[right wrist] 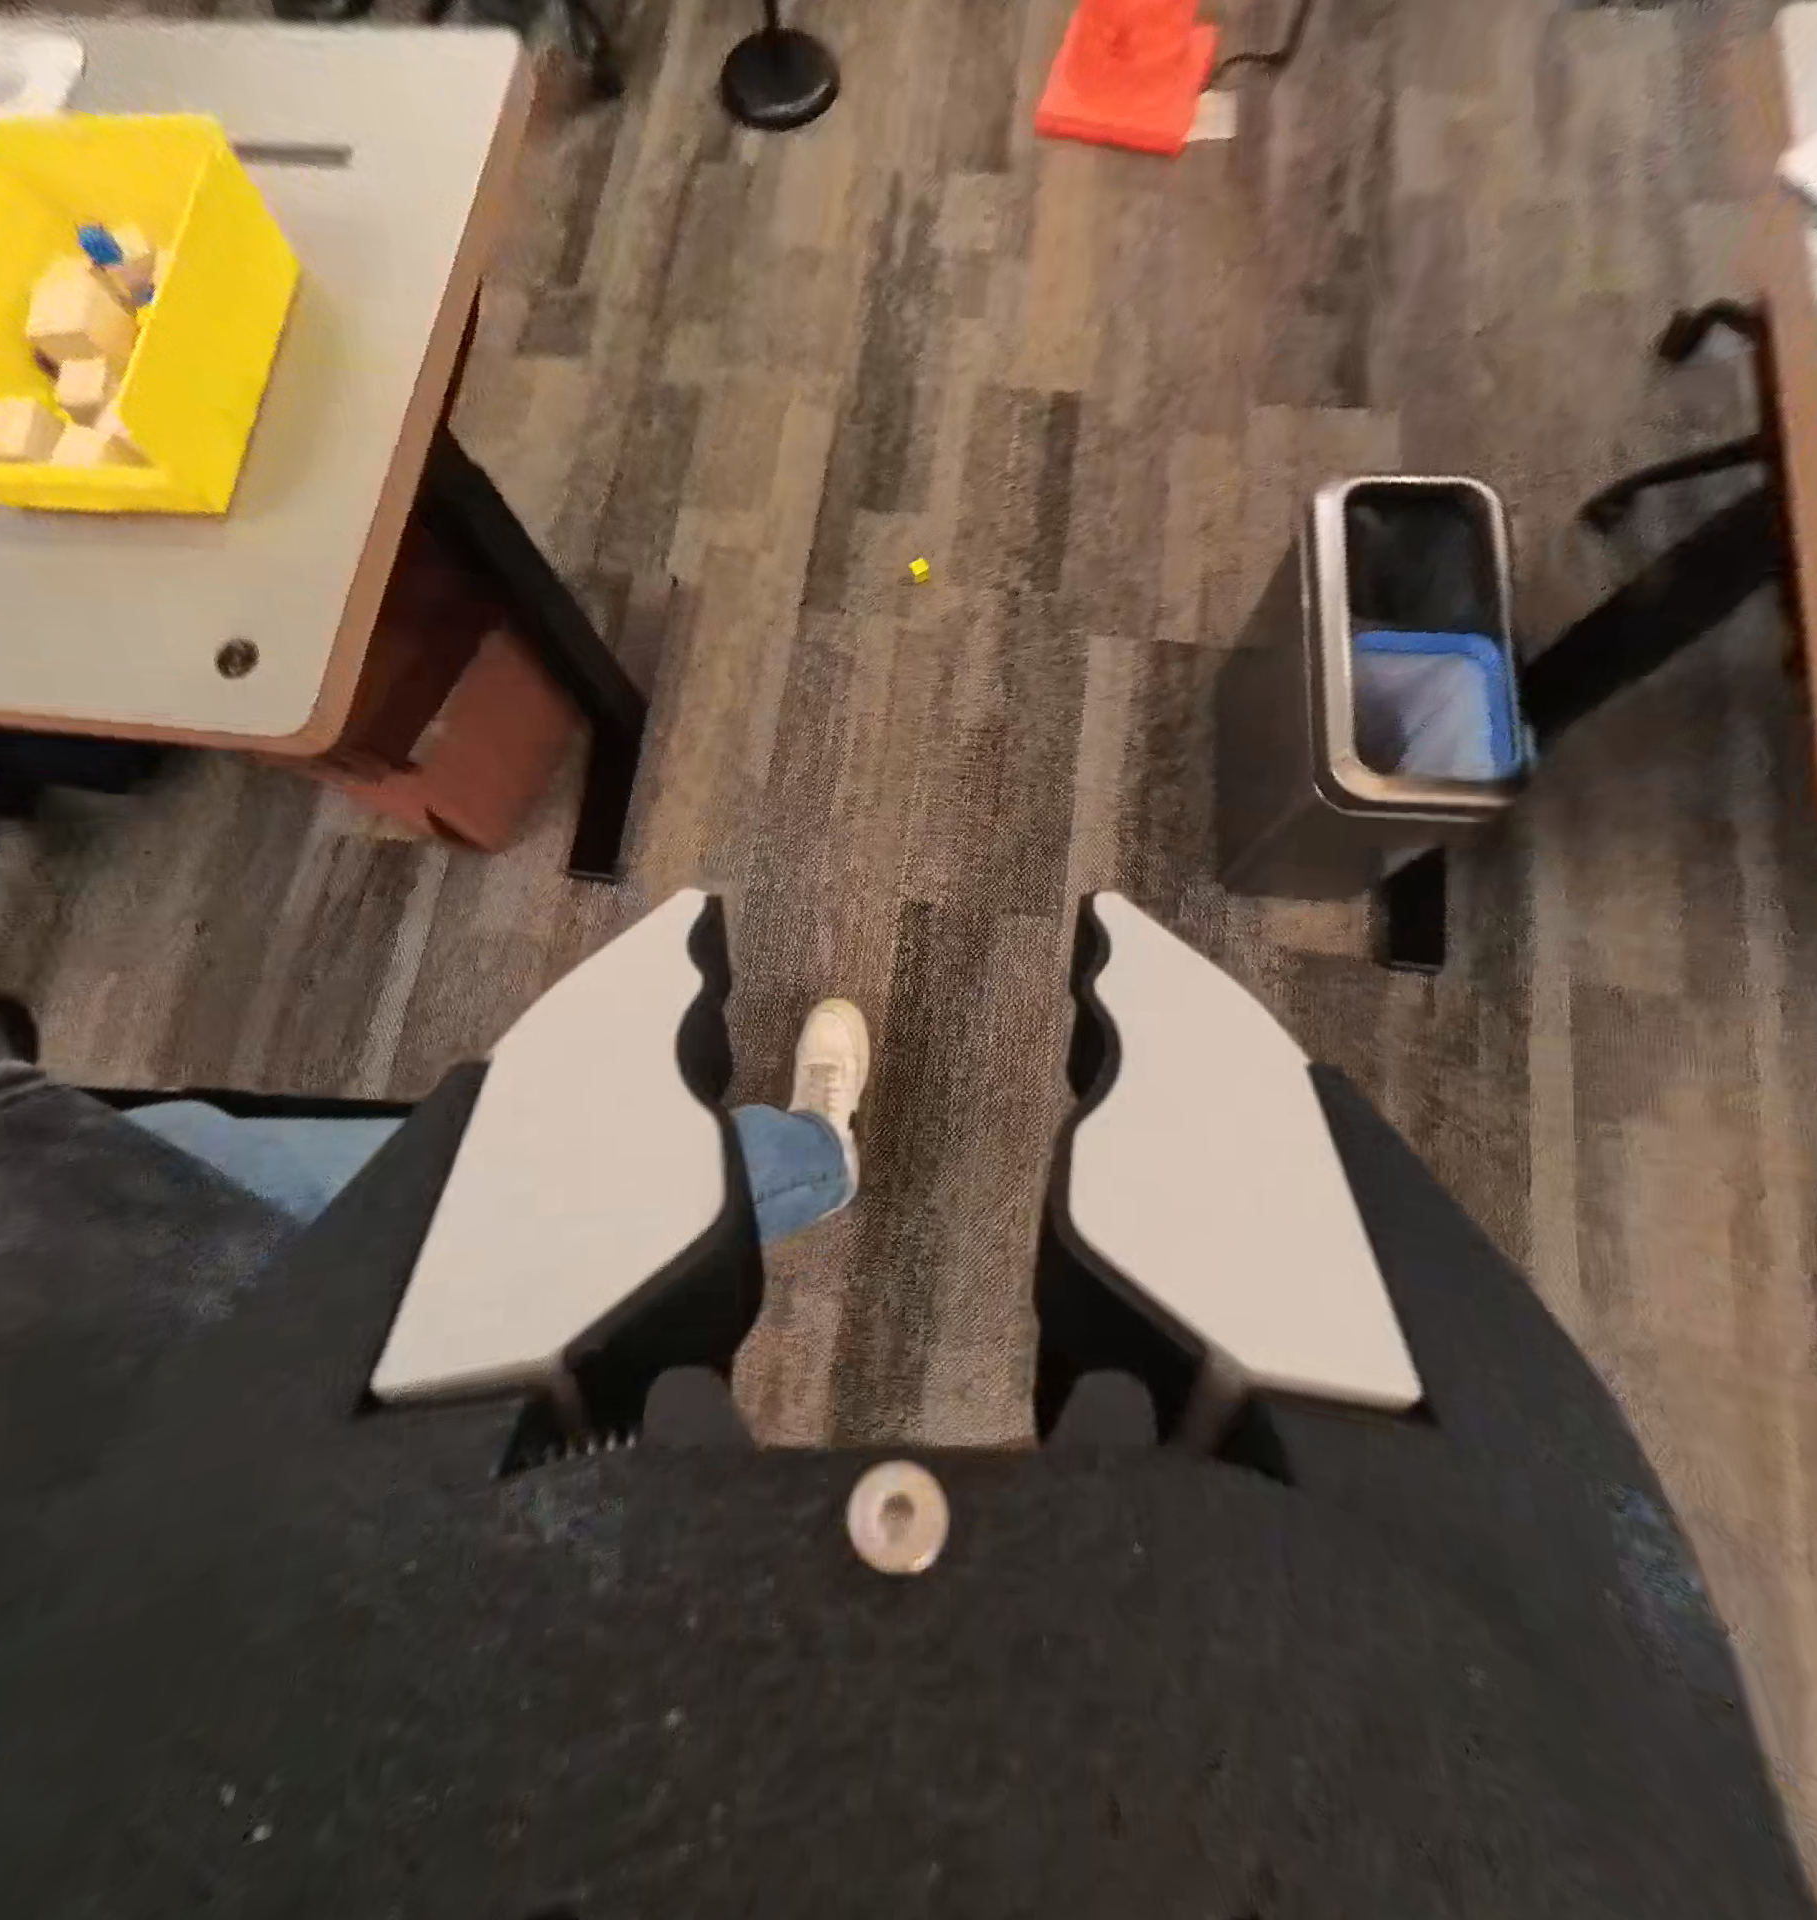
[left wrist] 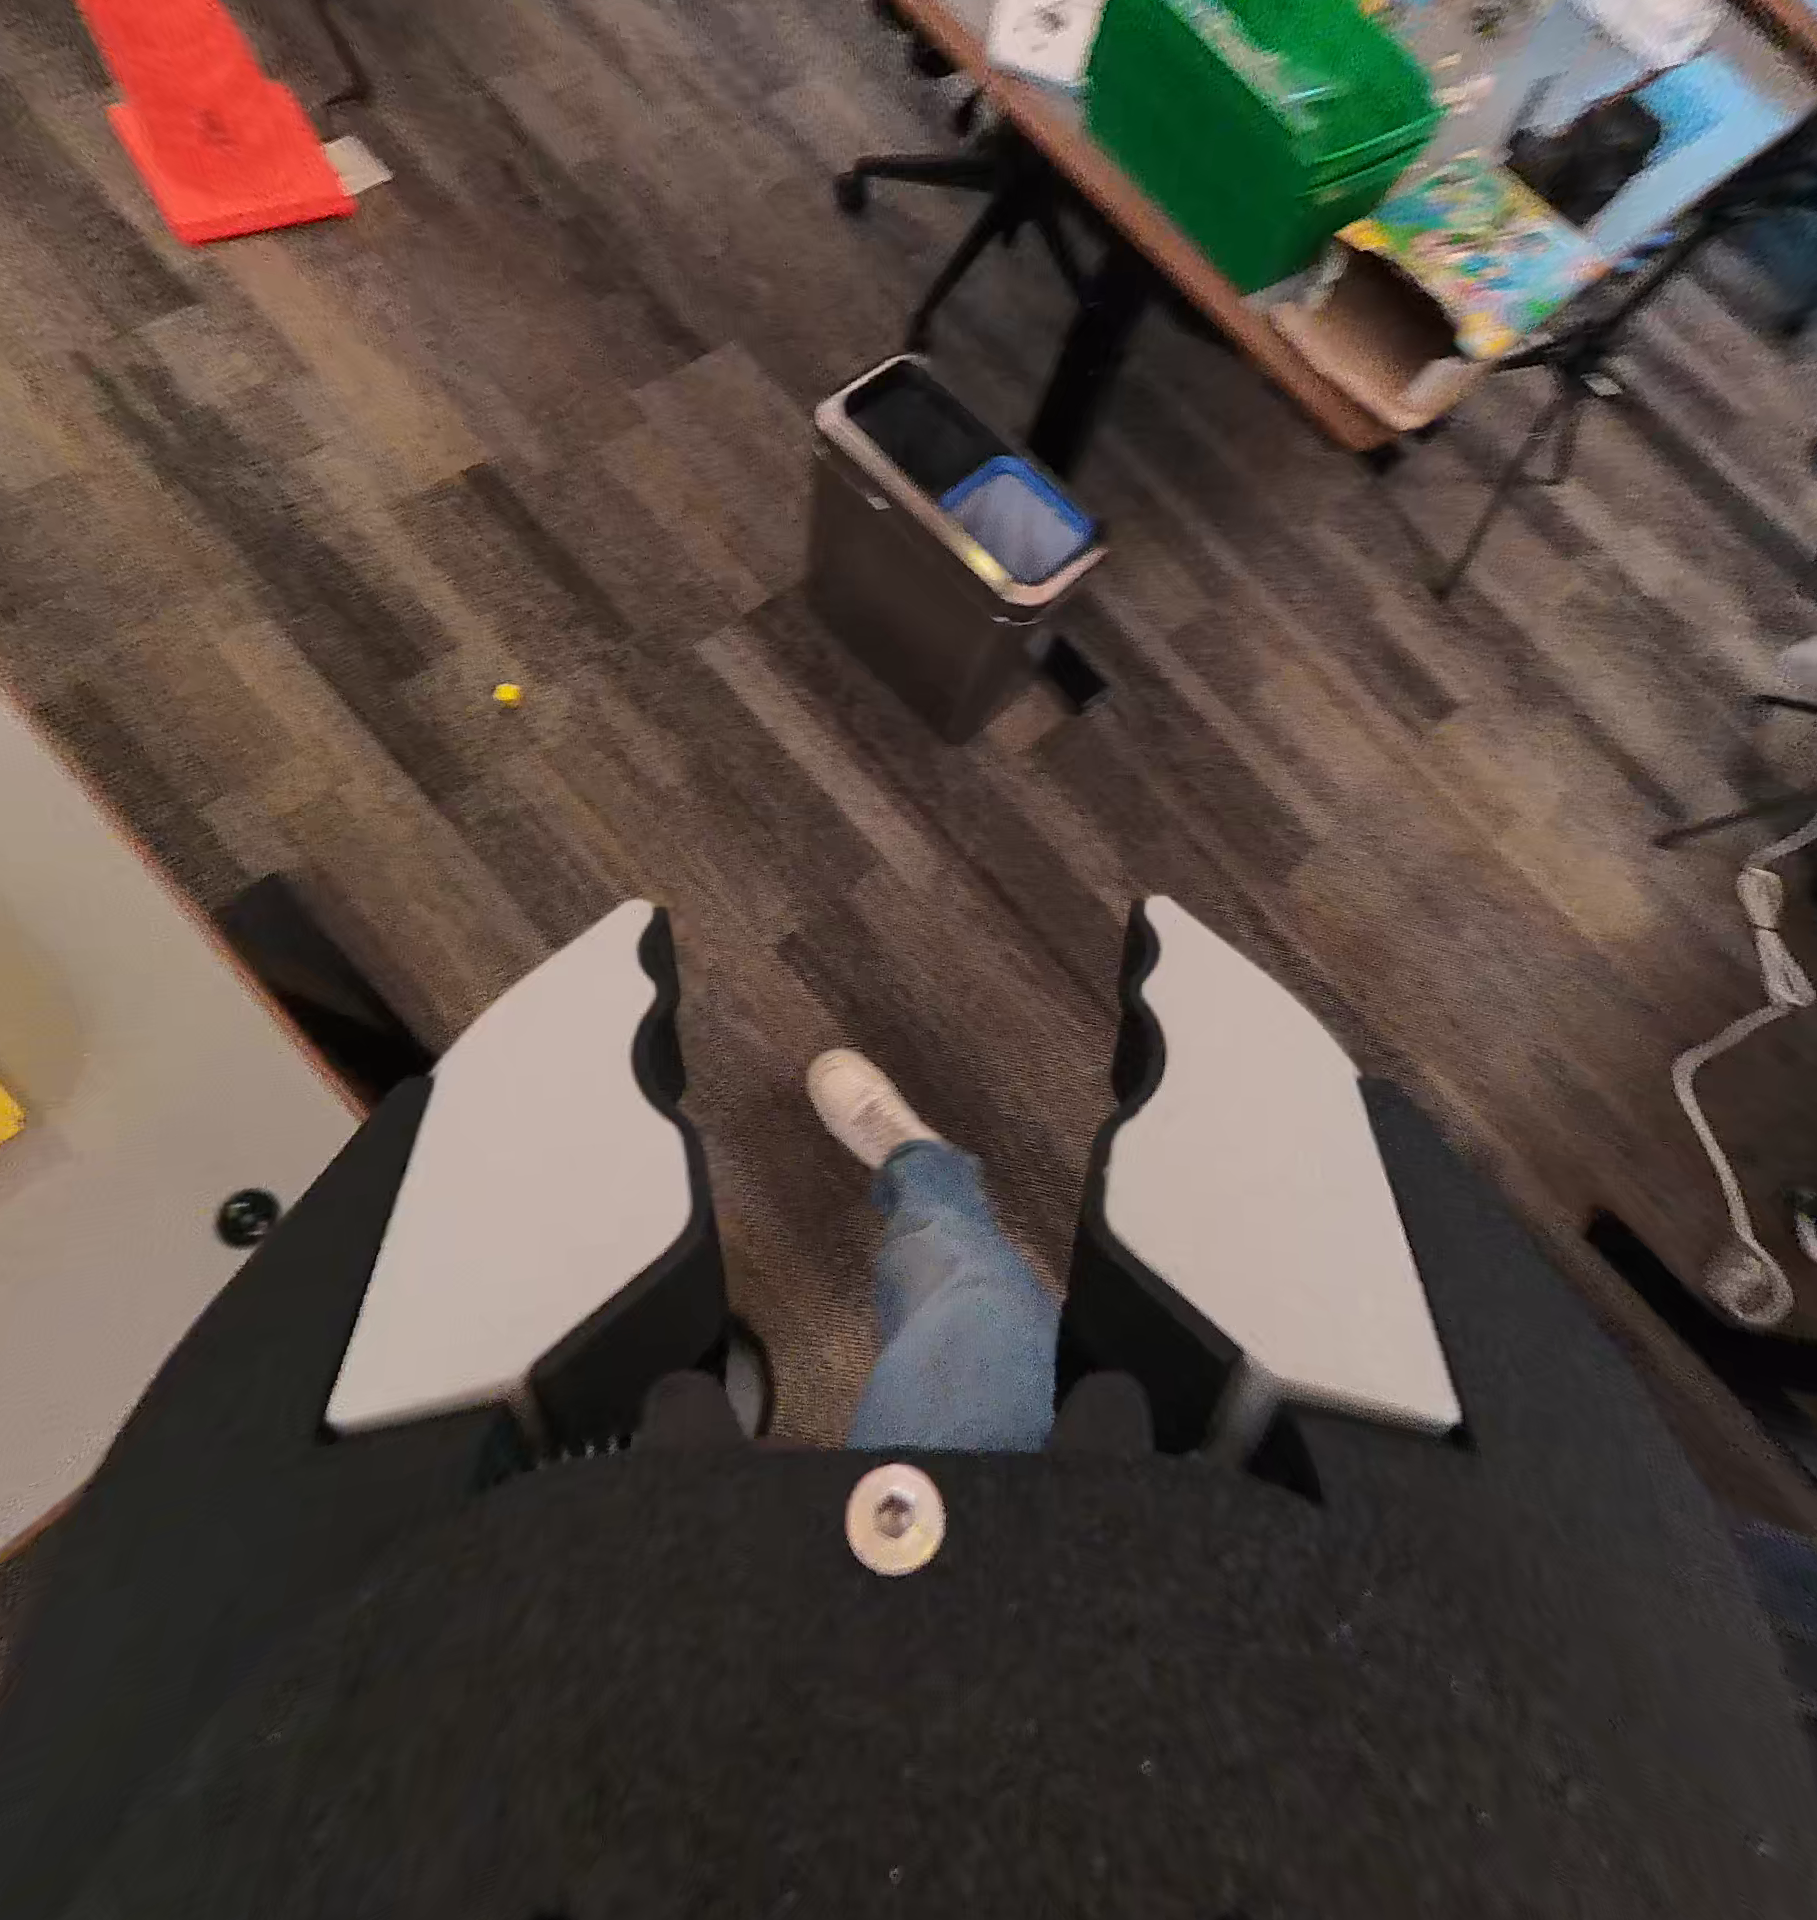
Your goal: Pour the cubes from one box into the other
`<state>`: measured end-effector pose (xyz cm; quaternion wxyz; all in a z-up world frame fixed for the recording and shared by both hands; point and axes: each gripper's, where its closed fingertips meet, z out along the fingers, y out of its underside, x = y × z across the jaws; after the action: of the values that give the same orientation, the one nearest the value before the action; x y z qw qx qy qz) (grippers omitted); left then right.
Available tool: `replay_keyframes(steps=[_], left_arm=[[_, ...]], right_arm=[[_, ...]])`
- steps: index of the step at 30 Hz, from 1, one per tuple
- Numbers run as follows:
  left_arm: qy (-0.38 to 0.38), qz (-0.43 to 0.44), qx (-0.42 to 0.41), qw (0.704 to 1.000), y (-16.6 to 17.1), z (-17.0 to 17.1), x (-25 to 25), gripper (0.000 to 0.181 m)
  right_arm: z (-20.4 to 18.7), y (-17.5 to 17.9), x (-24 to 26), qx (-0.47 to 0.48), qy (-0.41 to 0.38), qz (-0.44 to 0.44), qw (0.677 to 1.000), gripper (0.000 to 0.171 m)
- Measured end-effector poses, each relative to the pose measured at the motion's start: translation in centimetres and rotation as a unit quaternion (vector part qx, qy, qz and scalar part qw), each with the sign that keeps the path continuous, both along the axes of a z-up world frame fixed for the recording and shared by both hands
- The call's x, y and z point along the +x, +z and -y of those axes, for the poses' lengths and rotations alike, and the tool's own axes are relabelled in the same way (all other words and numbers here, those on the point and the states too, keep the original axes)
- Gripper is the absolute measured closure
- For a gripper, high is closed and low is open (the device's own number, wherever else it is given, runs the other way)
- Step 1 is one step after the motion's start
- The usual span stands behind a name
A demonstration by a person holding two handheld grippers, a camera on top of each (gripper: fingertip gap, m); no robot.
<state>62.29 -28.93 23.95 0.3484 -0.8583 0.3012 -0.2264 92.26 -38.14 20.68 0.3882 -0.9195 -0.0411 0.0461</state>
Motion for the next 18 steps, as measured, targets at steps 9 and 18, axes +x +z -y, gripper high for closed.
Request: replay_keyframes(steps=[9, 18], left_arm=[[0.201, -0.012, -0.115, 0.973, -13.1, -18.9, -3.4, 0.104], [0.323, -0.037, -0.132, 0.937, -27.7, -35.7, -5.2, 0.109]], right_arm=[[-35.4, -17.2, -4.8, -0.131, 0.147, 0.009, 0.980, 0.107], [-67.4, -46.8, -8.2, -0.198, 0.167, 0.020, 0.966, 0.111]])
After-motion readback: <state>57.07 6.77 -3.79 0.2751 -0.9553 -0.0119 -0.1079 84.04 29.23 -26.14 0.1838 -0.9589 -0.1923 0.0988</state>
